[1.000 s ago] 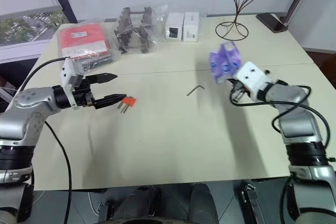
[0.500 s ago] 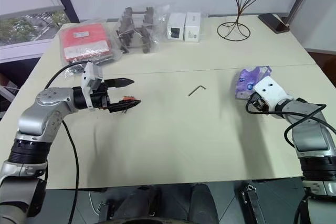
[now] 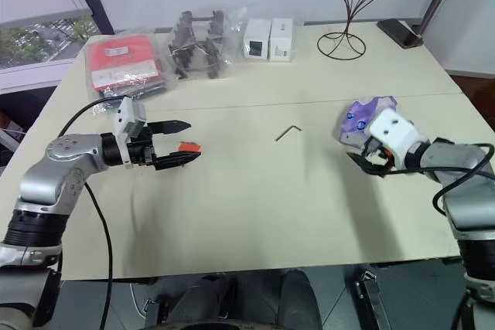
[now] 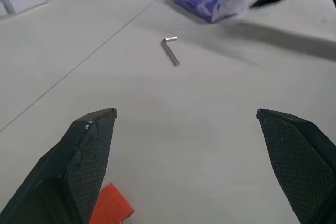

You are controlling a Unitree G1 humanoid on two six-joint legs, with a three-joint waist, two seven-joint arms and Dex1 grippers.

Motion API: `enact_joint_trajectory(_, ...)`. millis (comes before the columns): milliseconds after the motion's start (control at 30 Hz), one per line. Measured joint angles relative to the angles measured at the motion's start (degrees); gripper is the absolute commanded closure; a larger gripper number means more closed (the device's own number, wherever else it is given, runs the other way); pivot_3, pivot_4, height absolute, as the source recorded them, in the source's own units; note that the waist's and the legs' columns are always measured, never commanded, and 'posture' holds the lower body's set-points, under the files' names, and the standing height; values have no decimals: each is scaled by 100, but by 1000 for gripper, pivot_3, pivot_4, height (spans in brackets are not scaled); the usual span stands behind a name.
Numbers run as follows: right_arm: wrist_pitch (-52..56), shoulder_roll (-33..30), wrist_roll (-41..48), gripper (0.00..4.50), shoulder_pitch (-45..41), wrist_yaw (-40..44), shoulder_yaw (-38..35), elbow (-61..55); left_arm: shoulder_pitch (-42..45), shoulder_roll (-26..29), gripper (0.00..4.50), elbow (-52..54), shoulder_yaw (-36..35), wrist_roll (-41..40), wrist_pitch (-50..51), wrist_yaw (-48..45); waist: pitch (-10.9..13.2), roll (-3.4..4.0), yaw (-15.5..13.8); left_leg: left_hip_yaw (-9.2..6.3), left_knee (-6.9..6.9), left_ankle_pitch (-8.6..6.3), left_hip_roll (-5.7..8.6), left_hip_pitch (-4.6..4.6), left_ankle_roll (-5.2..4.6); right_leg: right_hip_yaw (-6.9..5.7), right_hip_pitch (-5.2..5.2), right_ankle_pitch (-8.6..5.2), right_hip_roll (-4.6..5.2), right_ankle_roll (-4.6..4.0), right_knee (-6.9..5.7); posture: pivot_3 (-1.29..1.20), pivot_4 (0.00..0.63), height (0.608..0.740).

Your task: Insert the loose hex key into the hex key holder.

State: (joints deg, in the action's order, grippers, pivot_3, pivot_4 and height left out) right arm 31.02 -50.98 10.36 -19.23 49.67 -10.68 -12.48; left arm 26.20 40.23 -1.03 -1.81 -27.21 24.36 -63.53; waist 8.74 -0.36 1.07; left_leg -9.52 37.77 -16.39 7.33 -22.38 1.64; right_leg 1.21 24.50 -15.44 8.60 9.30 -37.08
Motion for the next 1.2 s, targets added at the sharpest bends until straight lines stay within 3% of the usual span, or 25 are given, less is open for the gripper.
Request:
enact_joint_trajectory(100,158,677,474,79,-630,17,335,-397,-79,321,0,-154,-174,51,-63,-80,4,-8,13,-2,-7,0,-8,2,1,-4,1,1,-5,-2,1,0,150,740)
enact_joint_trajectory(200,-84,1282,329,79,-914,-25,1142,-70,-197,728,0,-240,-359,69,-140,-294,9,-17,-19,-5,-7,-1,-1,-1,0,-5,1,1,0,-2,3,0,150,740)
enact_joint_trajectory(367,-1012,2568,-199,79,-1516,-216,2263,1336,-429,1202,0,-322,-618,115,-244,-546,12,-14,-9,-9,-3,0,0,-1,1,-5,4,2,0,-3,-3,0,150,740)
enact_joint_trajectory(600,-2548,3882,-837,79,-2392,-335,2975,3760,-1008,1285,0,200,-877,23,-136,-502,13,-12,125,-18,-12,1,-1,0,3,-9,8,2,-3,-4,-10,0,150,740)
enact_joint_trajectory(933,-3920,5100,-1326,79,-3520,-628,3039,6630,-1673,1265,0,968,-1215,-231,258,-97,14,-10,321,-23,-48,8,-3,9,15,-7,16,2,-6,-6,-8,0,150,740)
enact_joint_trajectory(1200,-4332,5462,-1511,79,-3827,-770,2925,7669,-1877,1229,0,1147,-1327,-353,361,169,14,-8,371,-24,-56,11,-5,10,19,-7,19,2,-9,-7,-9,0,150,740)
